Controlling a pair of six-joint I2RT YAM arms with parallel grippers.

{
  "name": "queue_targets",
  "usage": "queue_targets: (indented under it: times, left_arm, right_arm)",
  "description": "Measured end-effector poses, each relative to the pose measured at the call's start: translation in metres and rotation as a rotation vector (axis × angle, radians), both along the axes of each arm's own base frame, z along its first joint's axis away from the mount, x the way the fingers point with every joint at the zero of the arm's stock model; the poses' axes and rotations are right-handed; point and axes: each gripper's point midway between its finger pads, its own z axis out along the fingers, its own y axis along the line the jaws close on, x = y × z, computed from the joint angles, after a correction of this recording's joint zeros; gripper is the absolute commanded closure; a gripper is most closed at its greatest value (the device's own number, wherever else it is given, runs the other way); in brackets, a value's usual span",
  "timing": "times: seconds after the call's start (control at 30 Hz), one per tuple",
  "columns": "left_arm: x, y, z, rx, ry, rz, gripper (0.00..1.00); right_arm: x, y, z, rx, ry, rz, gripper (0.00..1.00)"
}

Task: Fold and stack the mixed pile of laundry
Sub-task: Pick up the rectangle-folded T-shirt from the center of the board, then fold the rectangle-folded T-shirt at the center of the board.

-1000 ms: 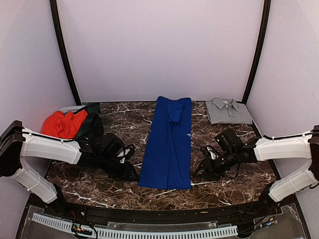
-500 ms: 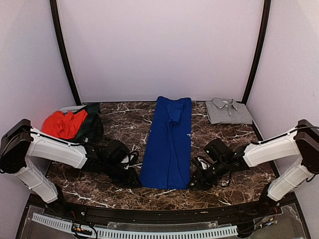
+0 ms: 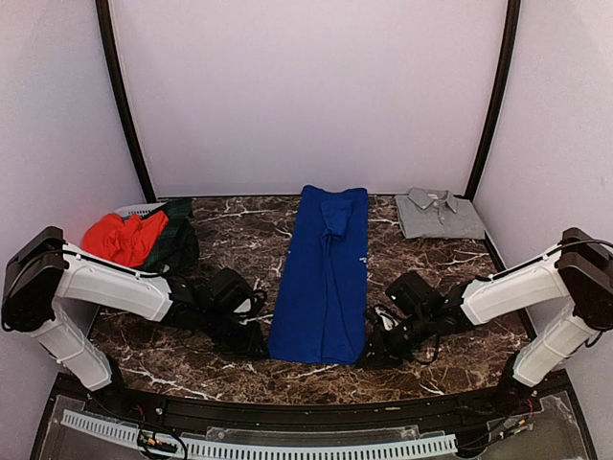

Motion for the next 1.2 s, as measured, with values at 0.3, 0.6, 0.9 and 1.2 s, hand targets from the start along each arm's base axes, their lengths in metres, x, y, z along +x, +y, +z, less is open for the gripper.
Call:
queue_targets:
  times: [0.3, 0.6, 0.9, 1.2]
  left_arm:
    - [0.002, -0.004, -0.001, 0.001, 0.0, -0.008, 0.85]
    - [0.004, -0.009, -0.001, -0.002, -0.001, -0.029, 1.0]
    - [-0.014, -0.021, 0.021, -0.062, -0.029, -0.109, 1.0]
    - [-0.02, -0.032, 0.039, -0.124, -0.051, -0.149, 1.0]
  right_arm:
    - [0.002, -0.001, -0.001, -0.021, -0.015, 0.0, 0.89]
    - [0.004, -0.004, -0.004, -0.054, -0.037, 0.017, 1.0]
    - [-0.005, -0.002, 0.024, -0.006, -0.104, 0.051, 1.0]
    - [-0.001, -0.008, 0.04, -0.021, -0.181, 0.058, 1.0]
